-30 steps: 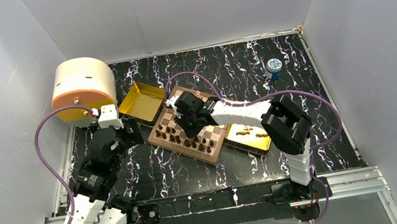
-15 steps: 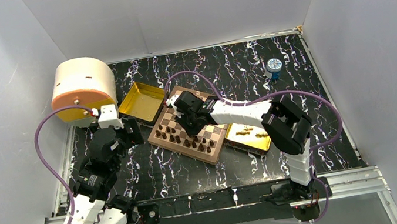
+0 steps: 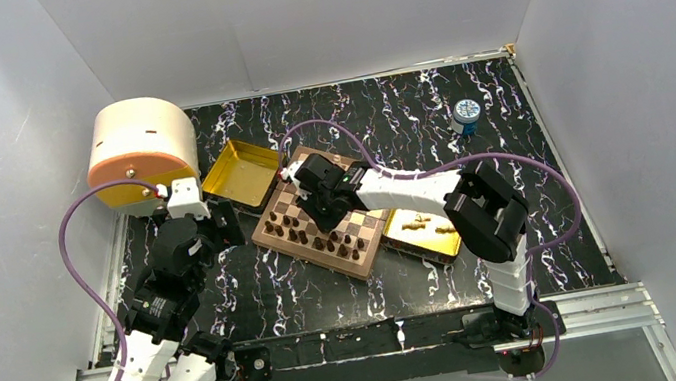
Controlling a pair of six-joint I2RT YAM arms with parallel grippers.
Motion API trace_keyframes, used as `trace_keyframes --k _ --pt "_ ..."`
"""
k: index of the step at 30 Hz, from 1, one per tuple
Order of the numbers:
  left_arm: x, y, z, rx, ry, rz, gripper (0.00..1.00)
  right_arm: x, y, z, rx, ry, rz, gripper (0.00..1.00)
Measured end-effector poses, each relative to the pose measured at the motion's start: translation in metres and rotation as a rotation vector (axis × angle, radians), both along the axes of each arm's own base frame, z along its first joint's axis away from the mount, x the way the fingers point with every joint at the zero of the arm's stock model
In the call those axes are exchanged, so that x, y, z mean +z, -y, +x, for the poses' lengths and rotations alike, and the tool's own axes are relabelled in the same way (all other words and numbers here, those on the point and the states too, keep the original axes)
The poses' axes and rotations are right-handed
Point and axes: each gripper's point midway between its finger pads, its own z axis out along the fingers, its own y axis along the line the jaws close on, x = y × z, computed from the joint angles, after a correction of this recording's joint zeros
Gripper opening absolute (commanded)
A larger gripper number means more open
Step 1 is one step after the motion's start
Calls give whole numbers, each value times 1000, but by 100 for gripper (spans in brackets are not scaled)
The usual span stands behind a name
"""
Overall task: Set up the chess pieces on the board
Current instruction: Move the chess piece to the chessboard.
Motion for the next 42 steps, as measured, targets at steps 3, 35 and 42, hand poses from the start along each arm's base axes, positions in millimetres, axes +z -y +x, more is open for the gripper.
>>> trace_keyframes --k 3,35,42 --pt "0 0 0 0 0 0 89 2 -1 1 0 2 5 28" --pt "1 -1 0 4 6 2 89 7 -1 -10 17 -40 -13 28" --pt "1 -1 0 4 6 3 89 8 0 -8 6 -24 -23 30"
